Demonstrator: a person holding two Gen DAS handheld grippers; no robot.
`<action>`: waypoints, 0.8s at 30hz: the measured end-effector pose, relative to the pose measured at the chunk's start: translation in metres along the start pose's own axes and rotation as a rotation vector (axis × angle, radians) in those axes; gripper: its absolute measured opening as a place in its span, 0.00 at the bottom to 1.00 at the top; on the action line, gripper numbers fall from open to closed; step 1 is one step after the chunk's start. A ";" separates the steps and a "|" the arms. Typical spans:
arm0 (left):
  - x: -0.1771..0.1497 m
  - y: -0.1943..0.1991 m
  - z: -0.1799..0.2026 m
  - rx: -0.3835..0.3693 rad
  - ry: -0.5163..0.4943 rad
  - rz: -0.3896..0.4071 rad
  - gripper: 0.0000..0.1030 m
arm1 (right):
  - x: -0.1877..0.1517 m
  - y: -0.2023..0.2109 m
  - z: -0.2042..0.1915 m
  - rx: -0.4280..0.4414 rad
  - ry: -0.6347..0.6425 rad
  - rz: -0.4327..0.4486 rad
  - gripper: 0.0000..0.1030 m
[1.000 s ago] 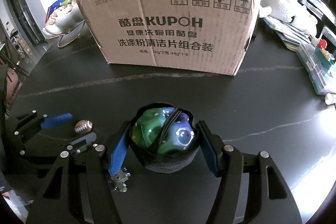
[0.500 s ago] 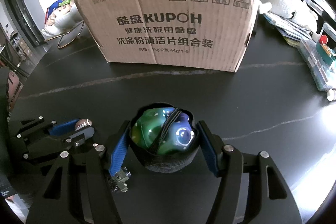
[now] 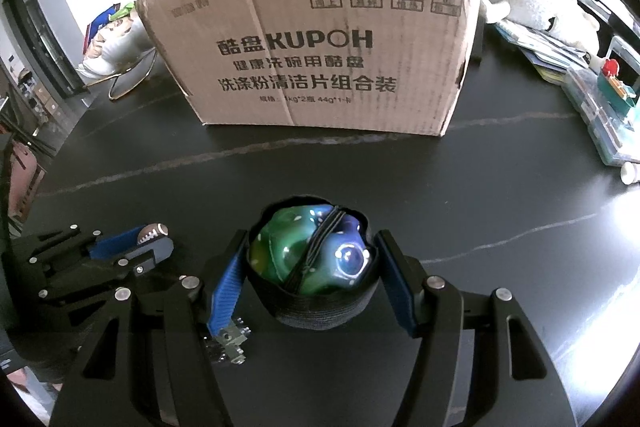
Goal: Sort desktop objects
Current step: 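Lift the football with the left tool while the right tool carries the ball toward the box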
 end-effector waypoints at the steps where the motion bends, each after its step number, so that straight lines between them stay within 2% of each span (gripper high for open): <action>1: 0.002 0.003 0.000 -0.001 -0.003 0.009 0.20 | 0.000 0.002 0.000 0.000 -0.002 0.004 0.58; 24: 0.029 0.063 -0.009 0.011 0.022 0.134 0.20 | 0.016 0.052 -0.008 -0.014 -0.010 0.116 0.58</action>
Point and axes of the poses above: each gripper's, at about its wrist camera, not at the fingertips, and y roughly against the way its jaws point, z to its right, x to its top, the point moved 7 cm from there along -y, roughly the way its jaws point, and after that the axes turned 9 degrees about -x, right-handed, at the moved point
